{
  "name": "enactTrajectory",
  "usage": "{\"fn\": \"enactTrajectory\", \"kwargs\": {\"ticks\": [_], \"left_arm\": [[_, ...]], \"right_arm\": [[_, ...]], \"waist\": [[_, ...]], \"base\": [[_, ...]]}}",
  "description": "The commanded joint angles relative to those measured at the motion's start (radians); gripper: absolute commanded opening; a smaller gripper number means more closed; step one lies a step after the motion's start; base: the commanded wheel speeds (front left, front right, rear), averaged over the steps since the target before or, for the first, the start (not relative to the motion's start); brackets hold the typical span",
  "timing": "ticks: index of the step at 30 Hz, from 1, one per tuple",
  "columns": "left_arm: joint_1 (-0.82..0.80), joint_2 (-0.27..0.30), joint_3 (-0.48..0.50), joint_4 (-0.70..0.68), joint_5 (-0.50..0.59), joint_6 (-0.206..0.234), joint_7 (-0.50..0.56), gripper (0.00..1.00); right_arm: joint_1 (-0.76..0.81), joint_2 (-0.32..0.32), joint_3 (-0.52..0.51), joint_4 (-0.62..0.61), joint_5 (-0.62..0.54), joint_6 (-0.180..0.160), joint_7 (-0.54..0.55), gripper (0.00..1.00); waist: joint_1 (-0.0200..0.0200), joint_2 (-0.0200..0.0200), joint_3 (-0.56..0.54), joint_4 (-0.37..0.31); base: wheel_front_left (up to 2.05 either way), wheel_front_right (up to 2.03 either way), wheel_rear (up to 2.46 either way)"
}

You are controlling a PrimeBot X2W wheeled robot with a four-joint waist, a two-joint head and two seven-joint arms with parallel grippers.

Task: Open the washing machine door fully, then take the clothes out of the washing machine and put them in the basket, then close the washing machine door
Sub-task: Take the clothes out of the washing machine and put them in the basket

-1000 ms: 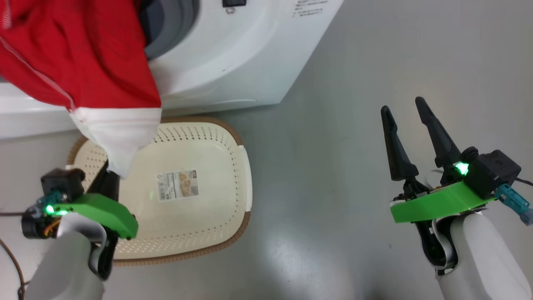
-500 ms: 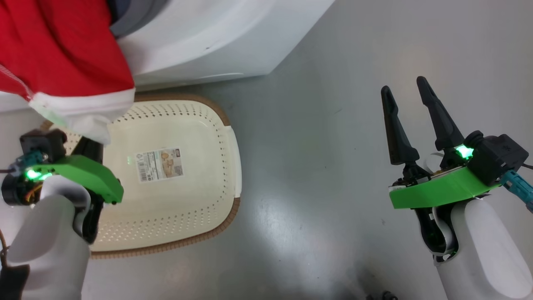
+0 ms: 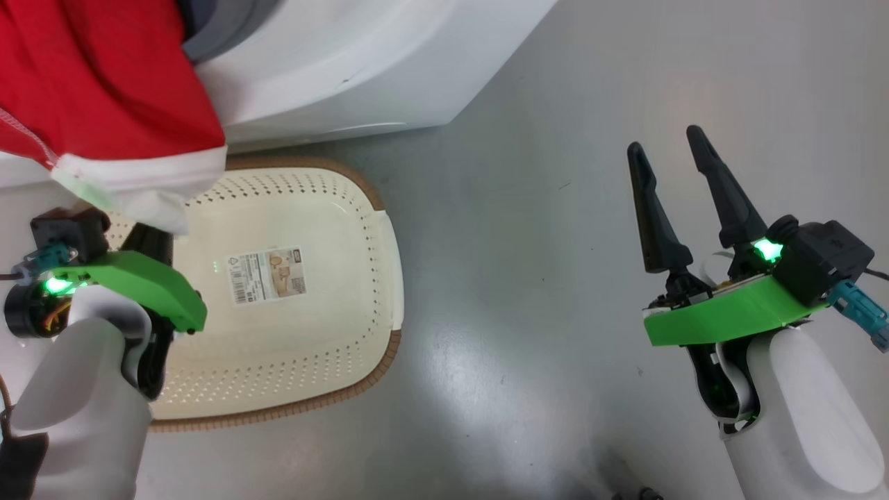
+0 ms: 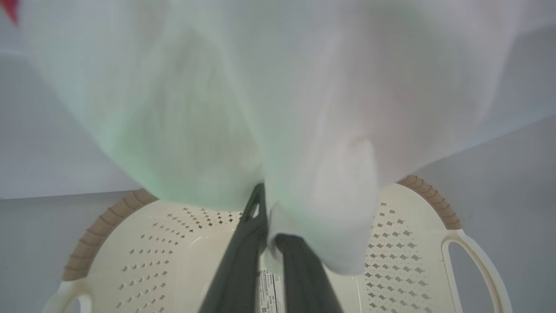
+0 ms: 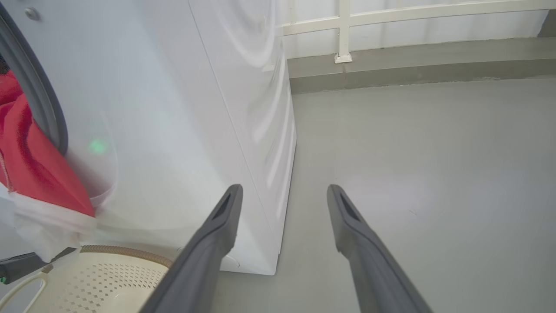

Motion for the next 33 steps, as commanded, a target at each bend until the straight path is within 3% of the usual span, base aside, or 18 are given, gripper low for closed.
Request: {"fn": "enactTrajectory", "kwargs": {"ticks": [1,20,33], "left_arm": [[0.001,0.042,0.014,-0.013,-0.010,0.001,-0.005,1.00],[0.134,0.026,0.074,-0.181,-0.029,0.001,-0.005,1.00],[0.304,0.009,0.258,-0.515,0.047,0.001,-0.005,1.00]], "right_arm": [[0.002,0.002,0.015,-0.018,-0.001,0.006,-0.006,1.00],[0.036,0.002,-0.012,-0.004,-0.033,0.006,-0.006,1.00],[0.048,0.002,-0.026,-0.007,-0.046,0.006,-0.006,1.00]], "waist": [[0.0000,0.0000,-0.005,0.005],[0.0000,0.0000,-0.088,0.050],[0.0000,0.0000,-0.101,0.077]], "base": [[0.00,0.00,0.00],[0.00,0.00,0.00],[0.00,0.00,0.00]]}}
